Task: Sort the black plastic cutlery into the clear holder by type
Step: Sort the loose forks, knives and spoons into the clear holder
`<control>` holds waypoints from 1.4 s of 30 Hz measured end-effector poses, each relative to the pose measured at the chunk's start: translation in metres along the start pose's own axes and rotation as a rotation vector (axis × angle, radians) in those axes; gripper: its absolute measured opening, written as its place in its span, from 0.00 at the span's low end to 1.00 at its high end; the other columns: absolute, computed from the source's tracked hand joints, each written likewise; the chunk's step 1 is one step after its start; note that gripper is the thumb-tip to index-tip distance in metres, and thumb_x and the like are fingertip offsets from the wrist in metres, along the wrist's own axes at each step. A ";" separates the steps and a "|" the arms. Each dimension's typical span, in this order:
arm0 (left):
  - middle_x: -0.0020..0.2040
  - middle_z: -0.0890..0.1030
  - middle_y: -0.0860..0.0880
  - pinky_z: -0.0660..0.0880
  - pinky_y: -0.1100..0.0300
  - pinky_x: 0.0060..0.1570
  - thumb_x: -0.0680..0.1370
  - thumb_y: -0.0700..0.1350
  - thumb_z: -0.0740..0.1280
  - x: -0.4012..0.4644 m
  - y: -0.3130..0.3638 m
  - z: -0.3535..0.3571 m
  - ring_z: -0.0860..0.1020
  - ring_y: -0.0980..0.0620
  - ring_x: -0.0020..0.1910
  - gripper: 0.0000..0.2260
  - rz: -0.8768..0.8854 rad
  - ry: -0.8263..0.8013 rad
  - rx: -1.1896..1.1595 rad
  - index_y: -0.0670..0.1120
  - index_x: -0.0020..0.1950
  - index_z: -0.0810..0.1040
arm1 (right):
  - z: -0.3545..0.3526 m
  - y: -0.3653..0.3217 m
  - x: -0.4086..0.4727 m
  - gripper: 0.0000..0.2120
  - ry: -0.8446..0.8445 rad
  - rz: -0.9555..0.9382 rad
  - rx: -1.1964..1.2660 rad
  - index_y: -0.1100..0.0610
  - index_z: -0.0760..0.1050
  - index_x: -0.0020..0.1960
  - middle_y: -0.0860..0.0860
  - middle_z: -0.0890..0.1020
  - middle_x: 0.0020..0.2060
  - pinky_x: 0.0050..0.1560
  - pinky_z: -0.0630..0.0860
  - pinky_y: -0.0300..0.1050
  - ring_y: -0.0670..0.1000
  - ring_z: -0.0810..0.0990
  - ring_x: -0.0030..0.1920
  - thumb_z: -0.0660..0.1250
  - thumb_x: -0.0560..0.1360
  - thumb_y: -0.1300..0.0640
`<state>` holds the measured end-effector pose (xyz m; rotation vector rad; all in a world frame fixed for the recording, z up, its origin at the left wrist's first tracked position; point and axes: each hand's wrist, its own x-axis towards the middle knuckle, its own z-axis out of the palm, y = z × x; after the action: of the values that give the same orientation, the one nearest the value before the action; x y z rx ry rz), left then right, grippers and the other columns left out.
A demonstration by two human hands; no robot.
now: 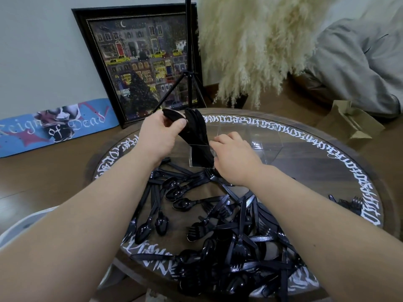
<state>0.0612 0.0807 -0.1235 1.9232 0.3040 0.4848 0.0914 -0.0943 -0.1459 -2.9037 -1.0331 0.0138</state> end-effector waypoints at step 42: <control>0.50 0.80 0.47 0.70 0.60 0.45 0.76 0.38 0.66 0.029 -0.028 0.014 0.75 0.51 0.48 0.10 -0.133 -0.405 0.192 0.46 0.56 0.75 | 0.003 -0.006 0.070 0.15 0.063 -0.020 0.223 0.60 0.69 0.62 0.58 0.75 0.55 0.58 0.69 0.50 0.60 0.71 0.58 0.58 0.77 0.62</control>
<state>0.0942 0.0926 -0.1487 2.1170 0.2164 -0.0282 0.1420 -0.0452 -0.1482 -2.6762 -0.9817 0.0338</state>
